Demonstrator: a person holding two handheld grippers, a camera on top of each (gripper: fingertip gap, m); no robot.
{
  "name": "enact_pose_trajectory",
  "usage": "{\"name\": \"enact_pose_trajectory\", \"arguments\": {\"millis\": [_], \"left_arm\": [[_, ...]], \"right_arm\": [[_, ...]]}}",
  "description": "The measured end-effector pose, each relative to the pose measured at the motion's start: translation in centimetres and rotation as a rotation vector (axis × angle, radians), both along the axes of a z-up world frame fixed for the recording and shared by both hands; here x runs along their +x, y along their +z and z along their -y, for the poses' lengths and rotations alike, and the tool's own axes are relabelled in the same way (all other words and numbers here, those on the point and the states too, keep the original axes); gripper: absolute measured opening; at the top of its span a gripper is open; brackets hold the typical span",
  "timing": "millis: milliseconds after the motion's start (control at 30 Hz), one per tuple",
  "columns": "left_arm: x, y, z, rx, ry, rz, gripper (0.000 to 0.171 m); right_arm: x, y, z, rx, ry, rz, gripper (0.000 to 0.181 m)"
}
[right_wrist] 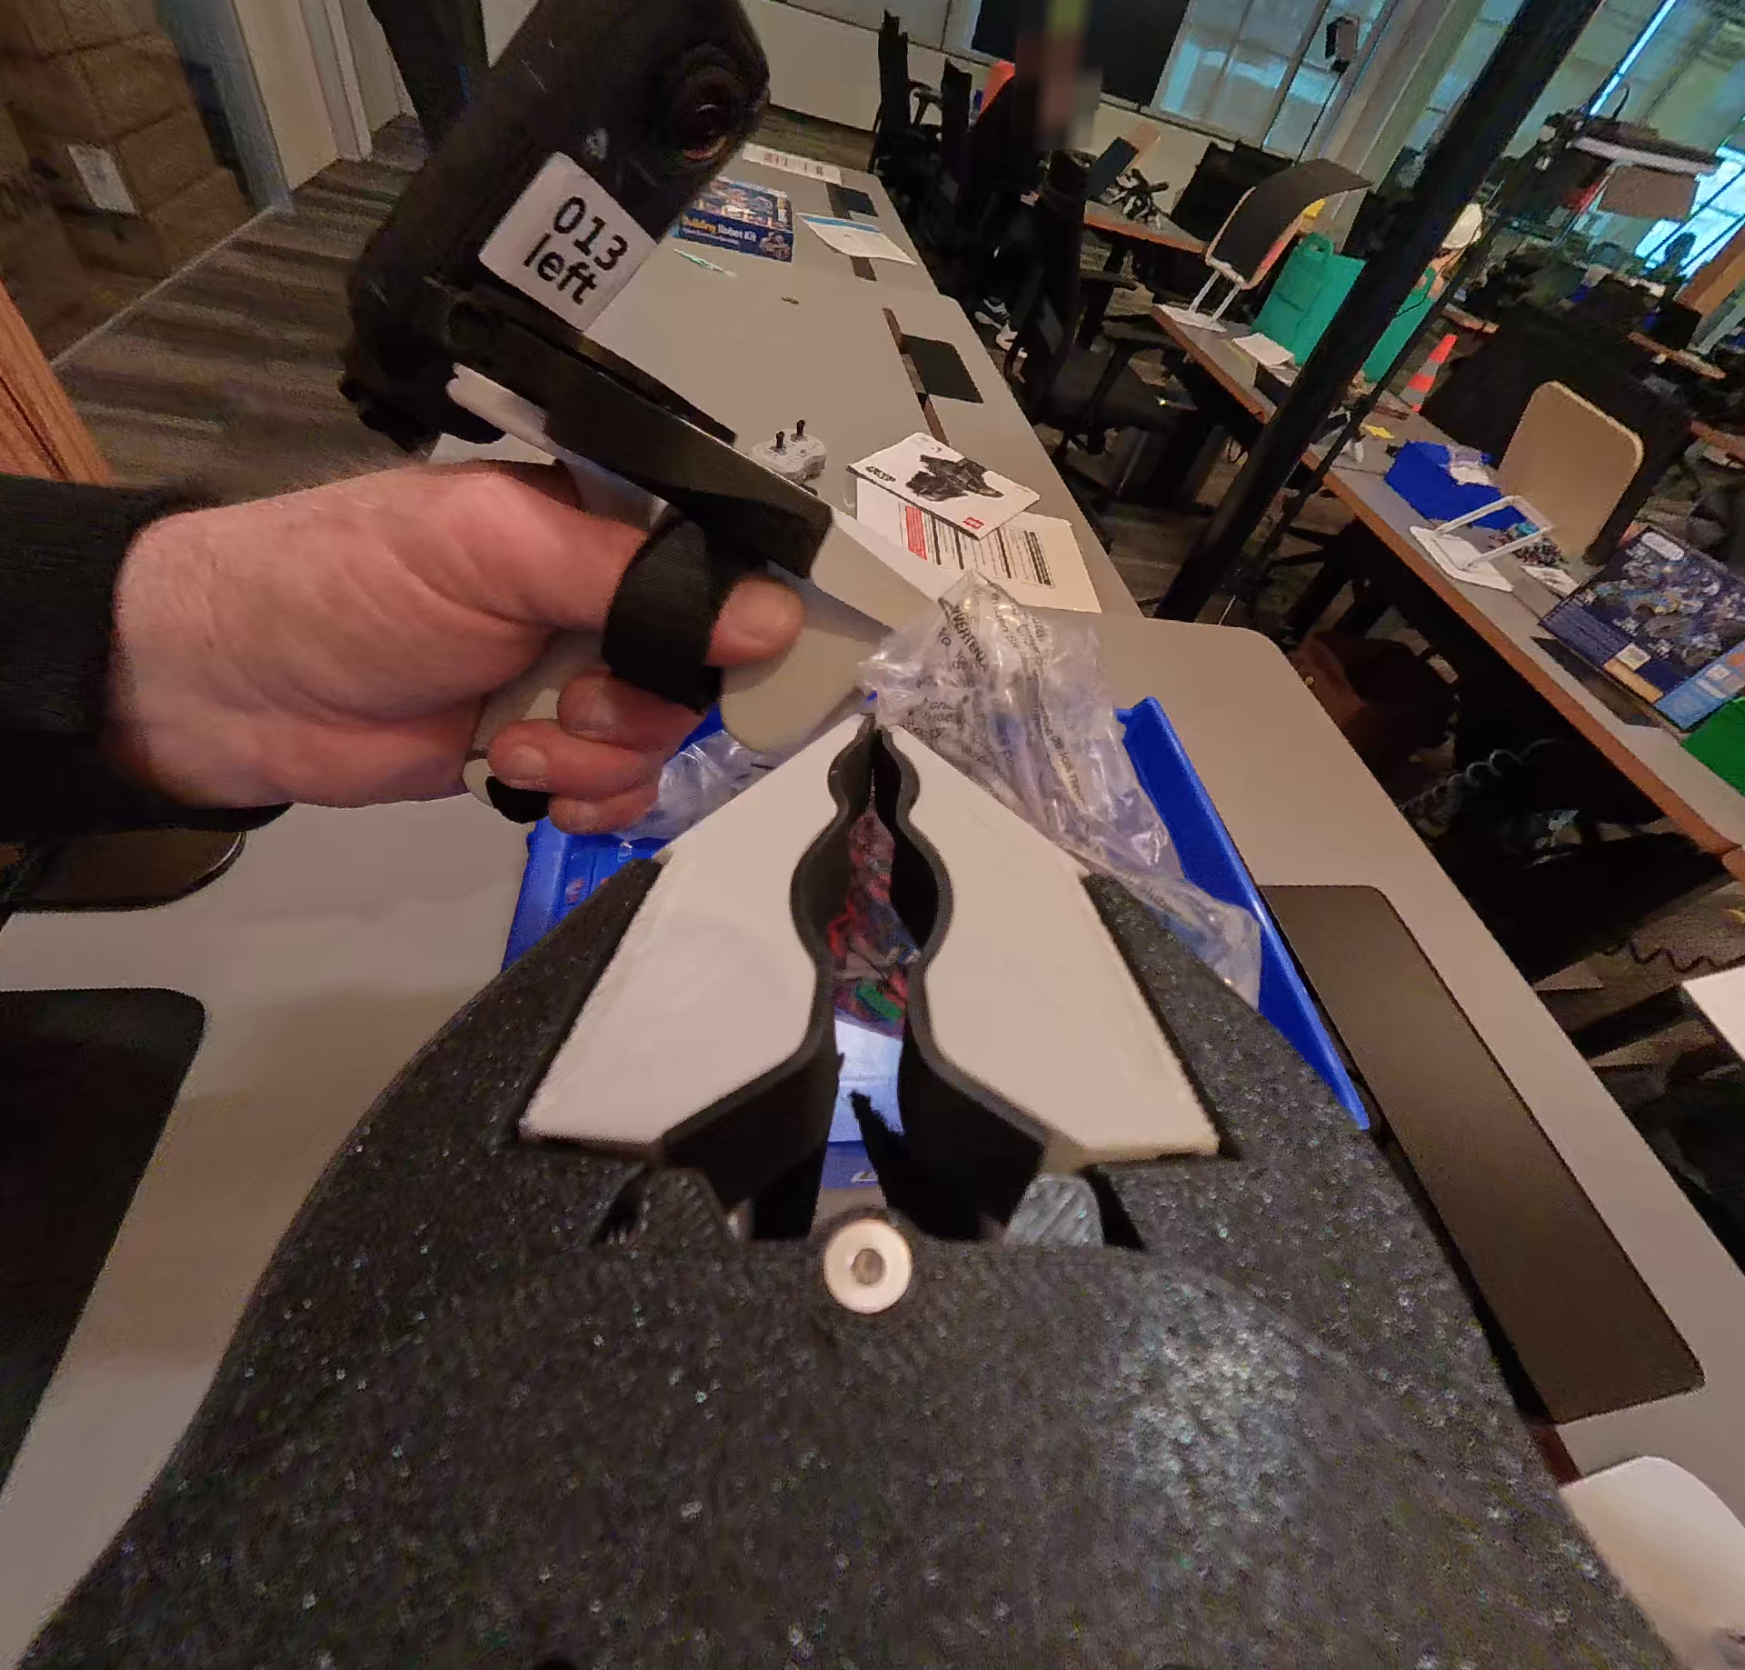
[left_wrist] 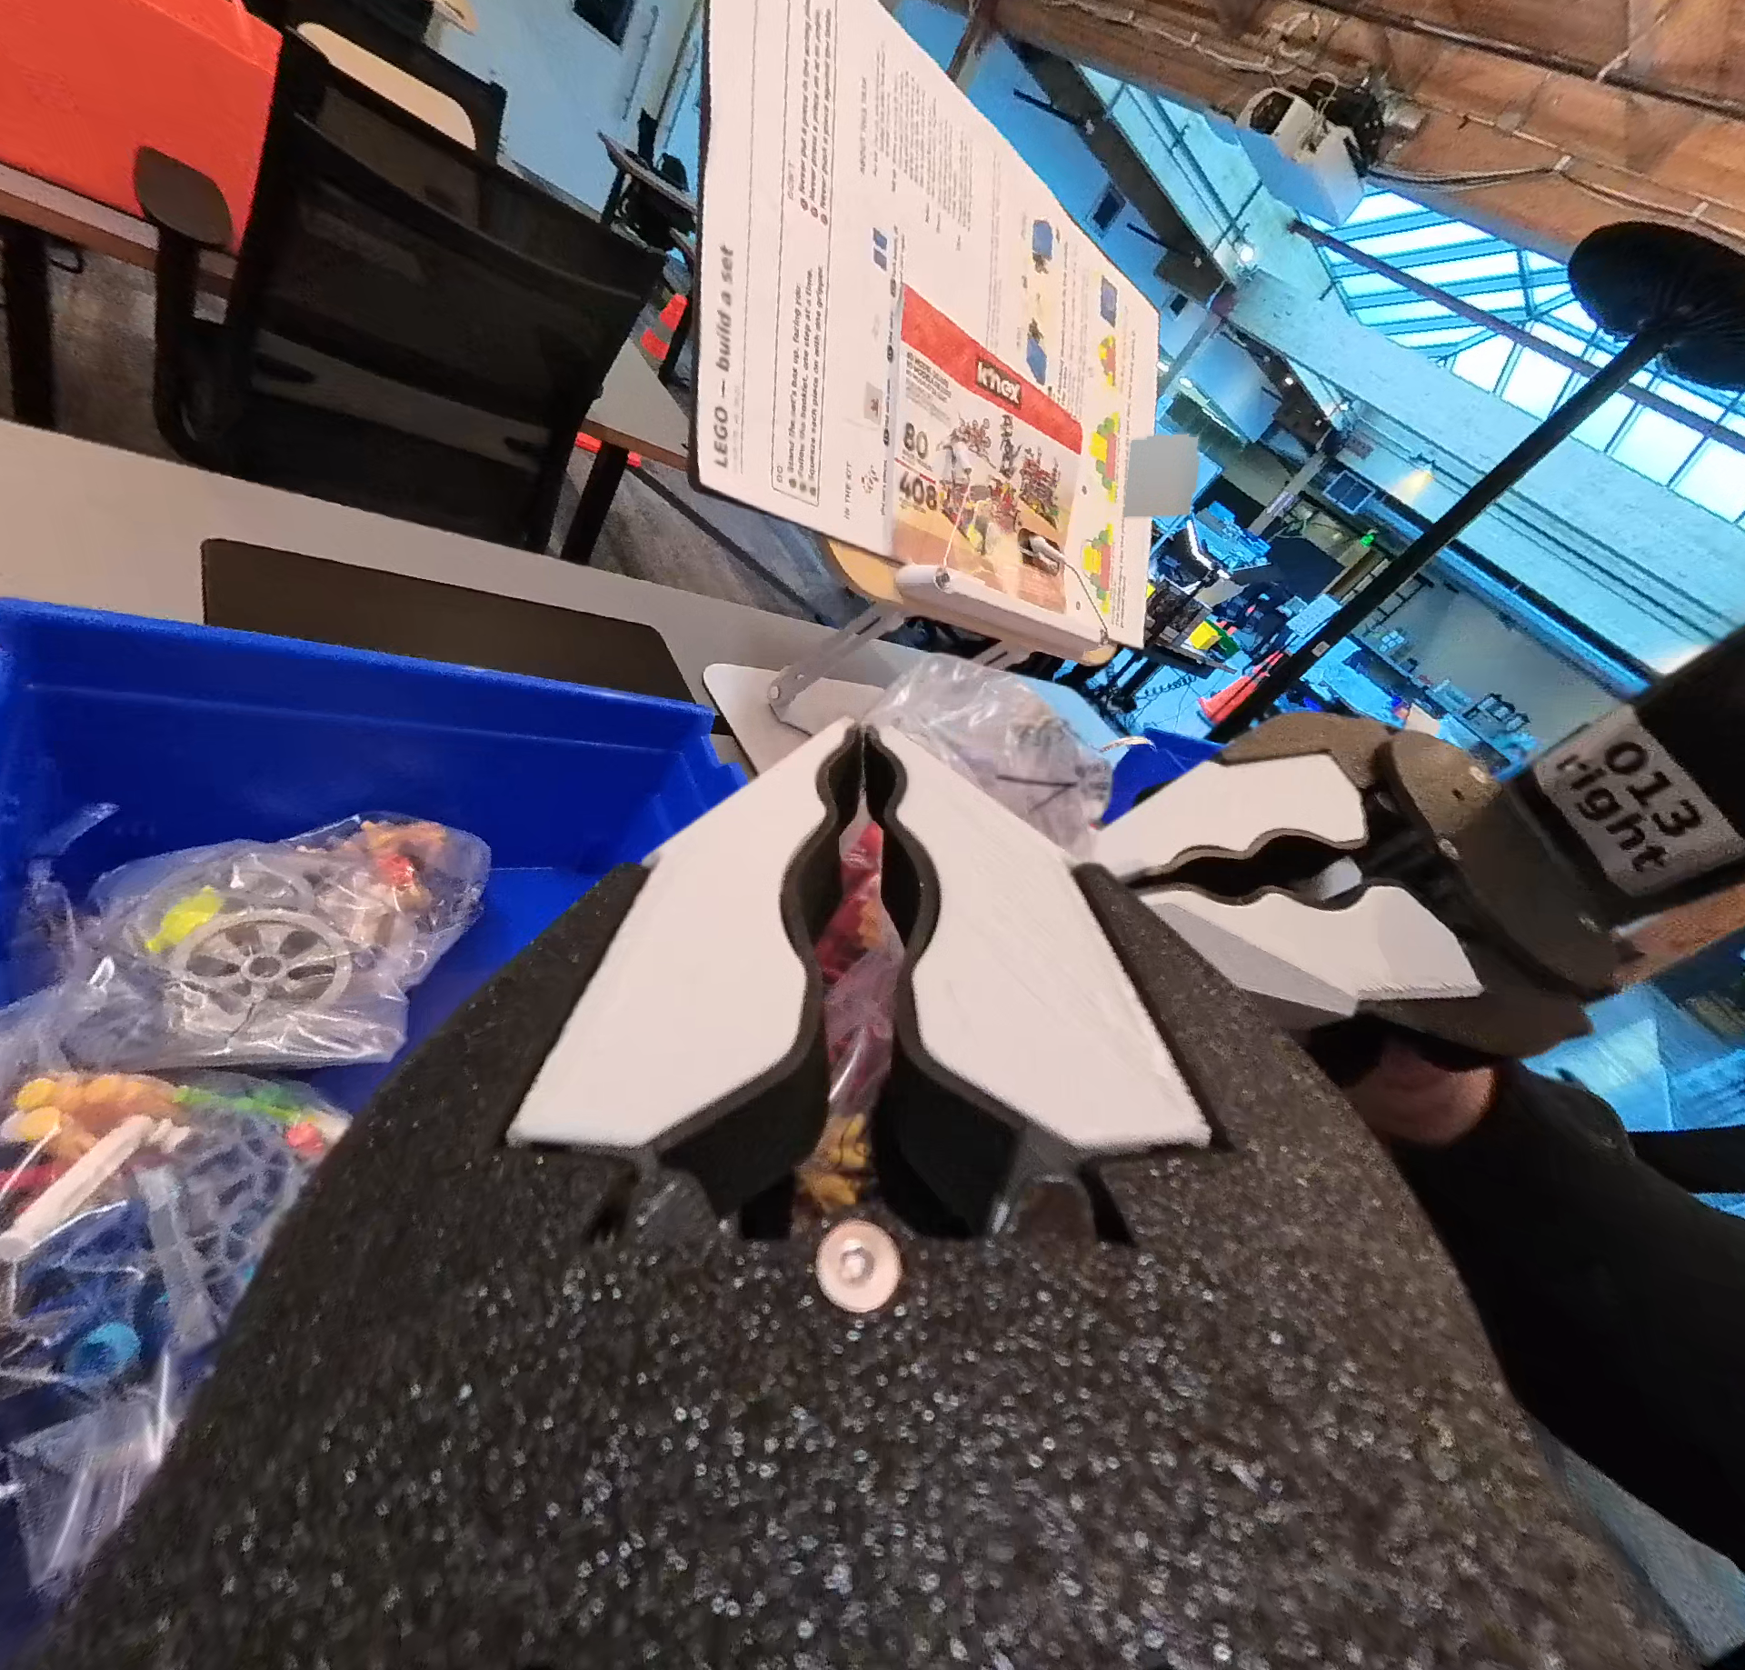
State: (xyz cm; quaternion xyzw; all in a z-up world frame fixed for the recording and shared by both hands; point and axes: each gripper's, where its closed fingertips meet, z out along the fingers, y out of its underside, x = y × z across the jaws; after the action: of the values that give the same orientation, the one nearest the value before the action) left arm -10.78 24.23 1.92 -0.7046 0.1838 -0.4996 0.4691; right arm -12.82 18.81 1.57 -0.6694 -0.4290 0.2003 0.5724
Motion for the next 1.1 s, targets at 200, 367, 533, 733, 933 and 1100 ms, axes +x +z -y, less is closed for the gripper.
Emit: {"name": "enact_pose_trajectory", "arguments": {"millis": [200,367,533,733,933,1100], "left_arm": [[-0.6,-0.7,-2.1,0.007,0.064,-0.064,0.0],[-0.3,-1.8,-1.2,0.031,0.06,-0.136,0.0],[-0.6,-1.5,-0.1,0.056,0.064,-0.234,0.0],[0.4,-2.0,1.2,0.009,0.03,-0.207,0.0],[1.5,-1.4,2.7,0.0,-0.034,-0.19,0.0],[1.1,-2.2,2.8,0.072,-0.037,-0.294,0.002]], "right_arm": [[-0.3,-0.1,0.4,0.005,-0.01,0.014,0.0],[0.8,-0.6,0.8,-0.029,-0.024,-0.034,0.0],[4.4,-1.5,-1.0,-0.225,-0.144,-0.292,0.0],[3.7,-2.7,-1.0,-0.313,-0.142,-0.283,0.061],[2.9,-3.7,-2.9,-0.292,-0.159,-0.249,0.037],[2.6,-3.4,-3.1,-0.272,-0.141,-0.233,0.0]]}}
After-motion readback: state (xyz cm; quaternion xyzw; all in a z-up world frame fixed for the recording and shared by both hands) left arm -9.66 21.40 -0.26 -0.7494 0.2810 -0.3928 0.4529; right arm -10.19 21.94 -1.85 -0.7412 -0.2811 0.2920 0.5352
